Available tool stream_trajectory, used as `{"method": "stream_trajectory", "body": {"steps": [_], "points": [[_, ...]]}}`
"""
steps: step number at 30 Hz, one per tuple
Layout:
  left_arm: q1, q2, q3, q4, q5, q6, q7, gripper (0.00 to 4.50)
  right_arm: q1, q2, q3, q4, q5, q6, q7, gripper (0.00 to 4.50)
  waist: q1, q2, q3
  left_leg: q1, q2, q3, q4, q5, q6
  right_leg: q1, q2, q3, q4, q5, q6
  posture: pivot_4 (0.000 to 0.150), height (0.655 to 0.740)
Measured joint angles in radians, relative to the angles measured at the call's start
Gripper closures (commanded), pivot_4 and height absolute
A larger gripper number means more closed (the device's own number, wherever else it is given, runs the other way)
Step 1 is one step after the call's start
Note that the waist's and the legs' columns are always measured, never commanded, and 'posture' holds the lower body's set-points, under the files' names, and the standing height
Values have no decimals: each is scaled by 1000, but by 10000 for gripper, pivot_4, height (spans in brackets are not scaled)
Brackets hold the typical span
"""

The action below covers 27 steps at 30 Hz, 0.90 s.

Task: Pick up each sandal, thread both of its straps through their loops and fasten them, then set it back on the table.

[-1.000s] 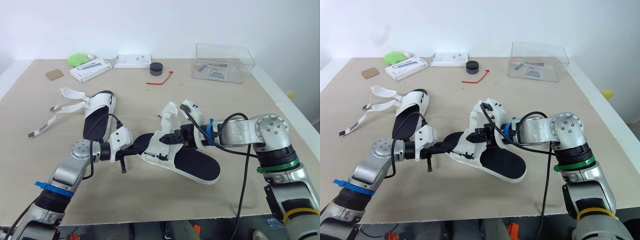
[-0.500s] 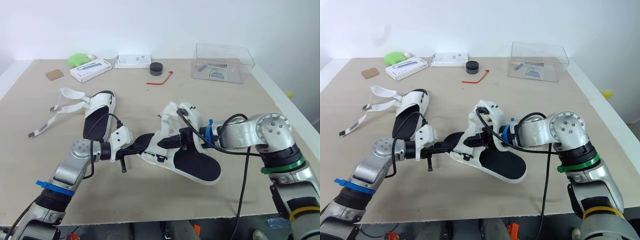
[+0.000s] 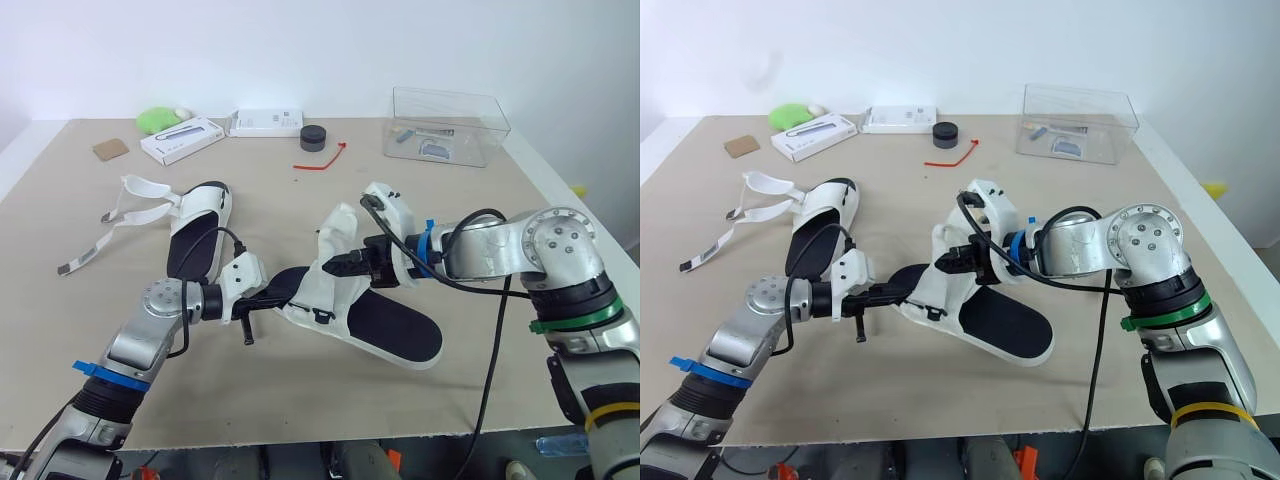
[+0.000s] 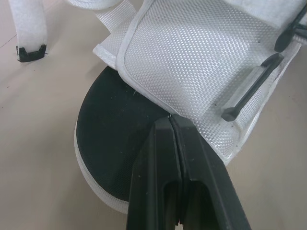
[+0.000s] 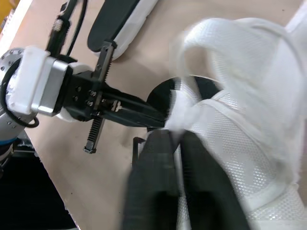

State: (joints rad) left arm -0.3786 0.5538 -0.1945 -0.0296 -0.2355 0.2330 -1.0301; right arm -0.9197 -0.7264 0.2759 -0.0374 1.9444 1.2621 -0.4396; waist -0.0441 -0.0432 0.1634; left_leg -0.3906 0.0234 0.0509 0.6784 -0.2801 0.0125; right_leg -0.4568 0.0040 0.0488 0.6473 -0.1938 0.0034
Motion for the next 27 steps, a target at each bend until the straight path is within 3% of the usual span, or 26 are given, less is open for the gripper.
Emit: {"method": "stream_trajectory", "body": {"steps": [27], "points": [[-8, -4, -4, 9, 0, -10, -3, 45000, 46, -74, 39, -101, 6, 21, 92, 44158, 0, 0, 0, 0, 0, 0, 0, 0, 0, 0, 0, 0, -1, 0, 0, 1500, 7400]]}}
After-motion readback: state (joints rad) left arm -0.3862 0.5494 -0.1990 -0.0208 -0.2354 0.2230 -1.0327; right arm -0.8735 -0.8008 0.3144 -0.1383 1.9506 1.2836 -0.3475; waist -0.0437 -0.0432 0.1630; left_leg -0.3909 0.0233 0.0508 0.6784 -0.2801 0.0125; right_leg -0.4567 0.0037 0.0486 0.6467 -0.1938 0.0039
